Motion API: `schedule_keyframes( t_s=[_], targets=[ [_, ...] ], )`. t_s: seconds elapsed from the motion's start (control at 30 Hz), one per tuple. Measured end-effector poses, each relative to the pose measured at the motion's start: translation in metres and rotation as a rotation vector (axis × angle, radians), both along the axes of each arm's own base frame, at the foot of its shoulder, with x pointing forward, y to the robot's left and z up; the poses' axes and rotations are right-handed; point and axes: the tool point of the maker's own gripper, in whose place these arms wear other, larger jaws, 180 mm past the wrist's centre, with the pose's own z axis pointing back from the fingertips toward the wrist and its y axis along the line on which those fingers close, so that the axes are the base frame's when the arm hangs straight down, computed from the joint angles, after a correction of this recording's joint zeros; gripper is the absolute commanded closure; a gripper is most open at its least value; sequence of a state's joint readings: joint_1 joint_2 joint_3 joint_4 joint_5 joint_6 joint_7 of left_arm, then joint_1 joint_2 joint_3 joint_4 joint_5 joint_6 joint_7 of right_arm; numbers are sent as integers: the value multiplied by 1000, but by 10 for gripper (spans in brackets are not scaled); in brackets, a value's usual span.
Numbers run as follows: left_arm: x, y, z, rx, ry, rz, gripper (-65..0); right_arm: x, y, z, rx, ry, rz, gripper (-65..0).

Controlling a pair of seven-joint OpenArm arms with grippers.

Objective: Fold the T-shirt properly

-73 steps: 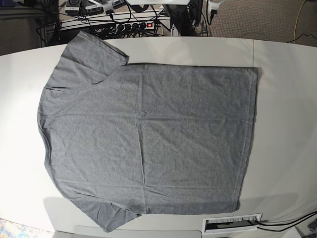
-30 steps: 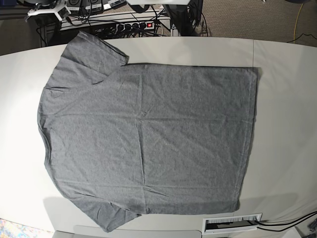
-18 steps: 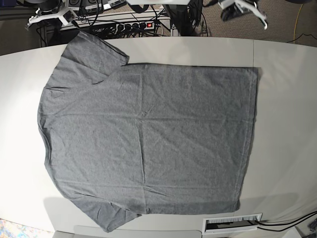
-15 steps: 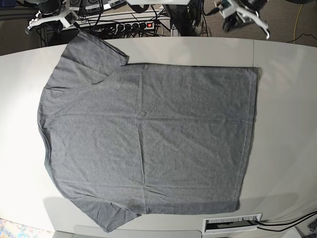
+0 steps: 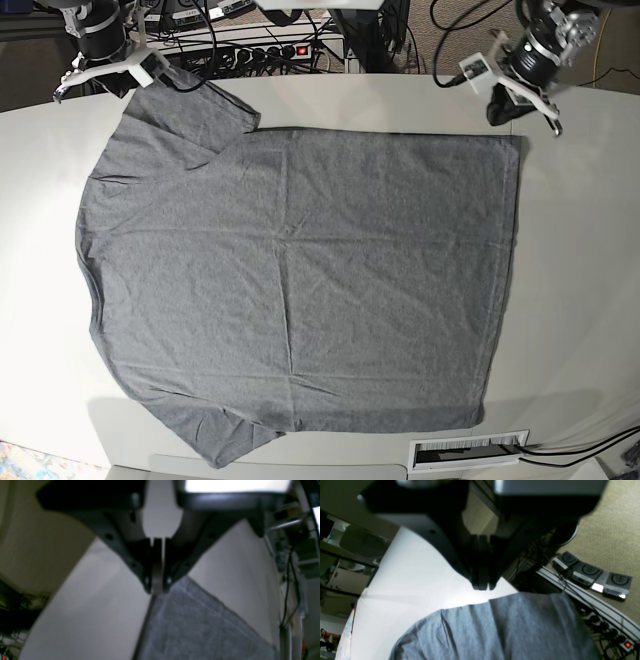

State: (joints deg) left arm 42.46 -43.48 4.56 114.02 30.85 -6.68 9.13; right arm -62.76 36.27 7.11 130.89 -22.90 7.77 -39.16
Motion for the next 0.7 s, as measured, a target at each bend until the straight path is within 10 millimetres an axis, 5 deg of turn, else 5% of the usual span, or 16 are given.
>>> schedule_keyframes(
  t_s=[0.1, 0.7],
  targets=[
    [1, 17, -7, 65, 20, -39, -236, 2, 0, 1, -1, -7, 1, -196],
    [-1, 14, -2, 70, 35, -181, -246, 2, 0, 1, 2, -7, 0, -200]
  ],
)
